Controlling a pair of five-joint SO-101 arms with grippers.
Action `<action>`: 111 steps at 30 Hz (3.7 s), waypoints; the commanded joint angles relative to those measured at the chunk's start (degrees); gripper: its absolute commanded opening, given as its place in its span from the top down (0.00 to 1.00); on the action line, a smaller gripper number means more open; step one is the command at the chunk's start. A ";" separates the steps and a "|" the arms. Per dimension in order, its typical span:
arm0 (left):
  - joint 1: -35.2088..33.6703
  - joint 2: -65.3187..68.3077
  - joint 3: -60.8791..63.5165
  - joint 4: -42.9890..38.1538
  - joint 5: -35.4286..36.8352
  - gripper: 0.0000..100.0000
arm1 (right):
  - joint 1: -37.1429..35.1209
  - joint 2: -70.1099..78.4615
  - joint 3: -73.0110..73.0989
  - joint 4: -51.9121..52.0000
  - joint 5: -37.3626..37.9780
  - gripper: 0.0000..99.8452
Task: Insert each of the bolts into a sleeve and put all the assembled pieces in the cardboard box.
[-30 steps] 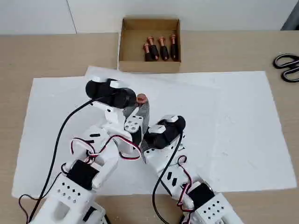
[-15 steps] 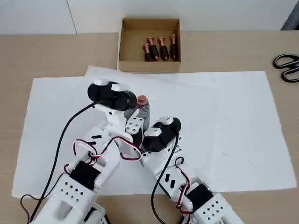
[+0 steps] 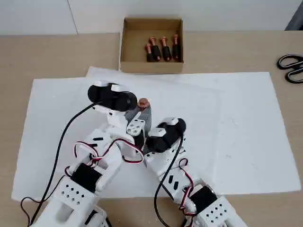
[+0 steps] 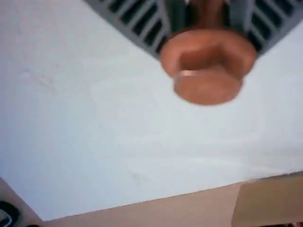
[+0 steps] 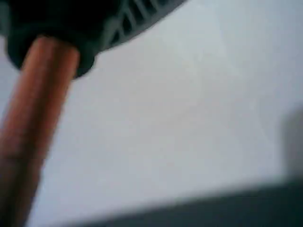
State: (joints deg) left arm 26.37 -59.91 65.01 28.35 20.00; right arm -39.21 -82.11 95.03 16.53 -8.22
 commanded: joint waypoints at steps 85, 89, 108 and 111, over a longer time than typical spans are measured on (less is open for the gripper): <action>-14.95 -1.41 -13.67 28.92 -4.31 0.85 | 3.91 -0.92 -1.67 -1.54 -0.35 1.00; -26.02 -1.41 -13.32 29.54 -4.40 0.85 | 8.84 -0.92 -1.49 -1.36 -0.44 1.00; -61.01 -1.41 -18.33 45.63 -33.23 0.85 | 30.37 2.42 -38.15 33.10 4.13 1.00; -61.89 -1.41 -18.42 45.63 -33.23 0.85 | 30.37 11.12 -44.31 32.31 5.45 1.00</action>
State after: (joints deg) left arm -34.81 -60.53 49.36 73.71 -12.62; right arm -9.32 -77.36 59.25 49.41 -4.09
